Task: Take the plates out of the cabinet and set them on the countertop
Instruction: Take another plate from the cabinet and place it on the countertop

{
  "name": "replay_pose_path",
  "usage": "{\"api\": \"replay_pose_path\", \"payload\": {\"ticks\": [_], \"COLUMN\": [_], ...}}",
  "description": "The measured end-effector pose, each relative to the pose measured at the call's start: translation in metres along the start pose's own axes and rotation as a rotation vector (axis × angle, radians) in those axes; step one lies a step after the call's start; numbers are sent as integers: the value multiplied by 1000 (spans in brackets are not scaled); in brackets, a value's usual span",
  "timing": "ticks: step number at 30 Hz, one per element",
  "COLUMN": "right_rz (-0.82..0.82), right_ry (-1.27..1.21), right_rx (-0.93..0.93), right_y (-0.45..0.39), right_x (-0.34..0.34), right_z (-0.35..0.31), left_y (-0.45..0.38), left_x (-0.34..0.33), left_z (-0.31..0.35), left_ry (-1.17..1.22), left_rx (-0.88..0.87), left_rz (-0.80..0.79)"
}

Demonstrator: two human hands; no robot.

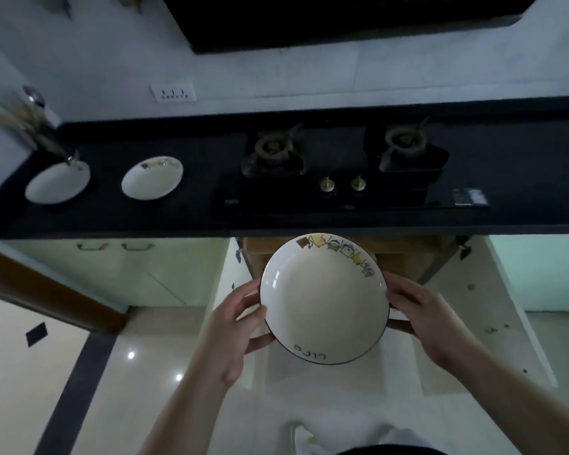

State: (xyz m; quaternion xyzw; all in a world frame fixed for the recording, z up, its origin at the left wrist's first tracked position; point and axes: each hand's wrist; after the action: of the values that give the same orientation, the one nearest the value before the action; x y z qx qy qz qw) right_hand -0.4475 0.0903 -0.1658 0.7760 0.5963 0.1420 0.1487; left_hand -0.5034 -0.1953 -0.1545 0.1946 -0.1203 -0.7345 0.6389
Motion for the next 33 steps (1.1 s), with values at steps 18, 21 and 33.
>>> {"api": "replay_pose_path", "payload": {"ticks": [18, 21, 33], "right_rz": [185, 215, 314], "right_ry": [-214, -224, -328], "right_rx": [219, 232, 221], "right_y": [143, 160, 168], "right_x": [253, 275, 289], "right_z": [-30, -34, -57], "left_y": [87, 97, 88], "left_x": [-248, -273, -311], "left_z": [35, 32, 51], "left_ry": [-123, -106, -83], "left_rx": [-99, -90, -99], "left_rz": [-331, -354, -386]}}
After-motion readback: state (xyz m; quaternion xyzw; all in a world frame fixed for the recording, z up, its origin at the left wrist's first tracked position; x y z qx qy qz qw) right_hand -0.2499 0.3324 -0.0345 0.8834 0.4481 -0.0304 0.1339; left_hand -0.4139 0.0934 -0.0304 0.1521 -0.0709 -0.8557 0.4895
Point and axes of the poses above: each hand's wrist, its own y-axis away from the middle knuckle, its own x-axis out of the back of the hand, z = x × y
